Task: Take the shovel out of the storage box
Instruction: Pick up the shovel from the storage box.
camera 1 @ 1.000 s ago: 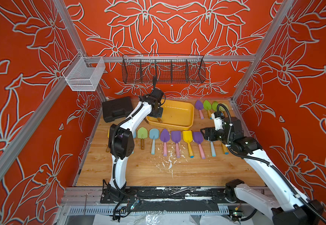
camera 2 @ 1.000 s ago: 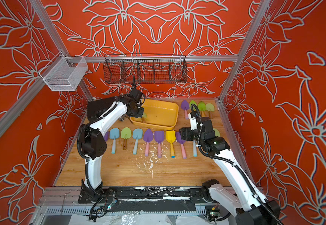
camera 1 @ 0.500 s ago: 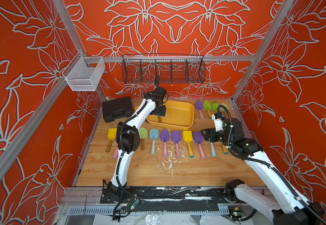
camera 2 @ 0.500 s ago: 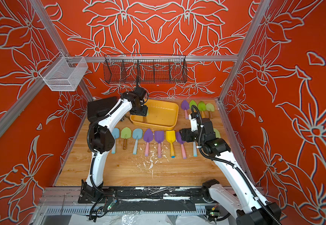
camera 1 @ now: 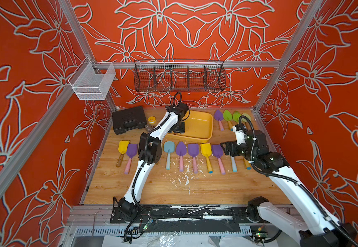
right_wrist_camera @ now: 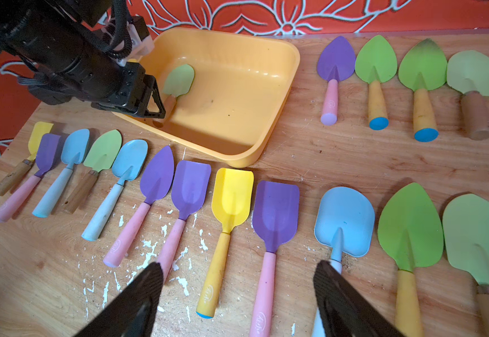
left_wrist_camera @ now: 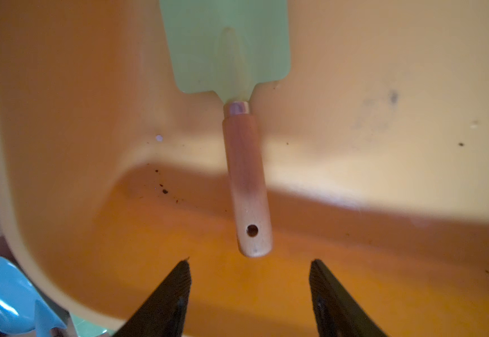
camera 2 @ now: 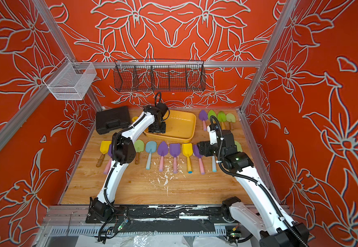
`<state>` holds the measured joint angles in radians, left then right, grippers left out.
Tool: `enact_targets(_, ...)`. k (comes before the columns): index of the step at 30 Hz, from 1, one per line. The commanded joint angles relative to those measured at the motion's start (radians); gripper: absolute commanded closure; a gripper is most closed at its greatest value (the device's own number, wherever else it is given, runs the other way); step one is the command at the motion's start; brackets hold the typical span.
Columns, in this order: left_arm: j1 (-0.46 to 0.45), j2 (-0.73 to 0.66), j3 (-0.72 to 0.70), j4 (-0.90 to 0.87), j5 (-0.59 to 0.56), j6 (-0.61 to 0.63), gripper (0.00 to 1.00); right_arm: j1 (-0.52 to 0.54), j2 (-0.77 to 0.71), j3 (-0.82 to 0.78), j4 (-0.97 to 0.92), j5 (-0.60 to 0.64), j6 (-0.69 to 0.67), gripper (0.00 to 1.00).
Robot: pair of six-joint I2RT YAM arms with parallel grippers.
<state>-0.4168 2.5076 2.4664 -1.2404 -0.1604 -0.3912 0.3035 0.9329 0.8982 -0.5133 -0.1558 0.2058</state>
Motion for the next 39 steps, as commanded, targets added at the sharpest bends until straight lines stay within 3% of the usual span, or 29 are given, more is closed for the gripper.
enact_targets(1, 0.005, 0.025, 0.012, -0.011, -0.044, -0.017, 0.35, 0.003, -0.021, -0.011, -0.017, -0.004, -0.012, 0.17)
enact_targets(7, 0.010, 0.075, 0.014, 0.020, -0.024, 0.000, 0.38, 0.003, -0.022, -0.011, -0.018, -0.004, -0.009, 0.17)
enact_targets(17, 0.021, 0.132, 0.016, 0.018, -0.021, 0.037, 0.51, 0.003, -0.025, -0.008, -0.020, 0.004, -0.006, 0.17)
enact_targets(21, 0.026, 0.136, 0.000, 0.028, -0.018, 0.051, 0.60, 0.003, -0.023, -0.006, -0.018, 0.007, -0.004, 0.17)
enact_targets(25, 0.030, 0.142, 0.008, 0.029, -0.015, 0.060, 0.78, 0.003, -0.020, -0.001, -0.022, 0.008, -0.003, 0.17)
enact_targets(34, 0.034, 0.042, 0.016, 0.073, 0.011, 0.096, 1.00, 0.003, -0.021, 0.007, -0.028, 0.018, 0.001, 0.17)
enact_targets(39, 0.033, -0.055, -0.015, 0.079, 0.058, 0.114, 1.00, 0.003, -0.030, 0.002, -0.027, 0.031, -0.005, 0.17)
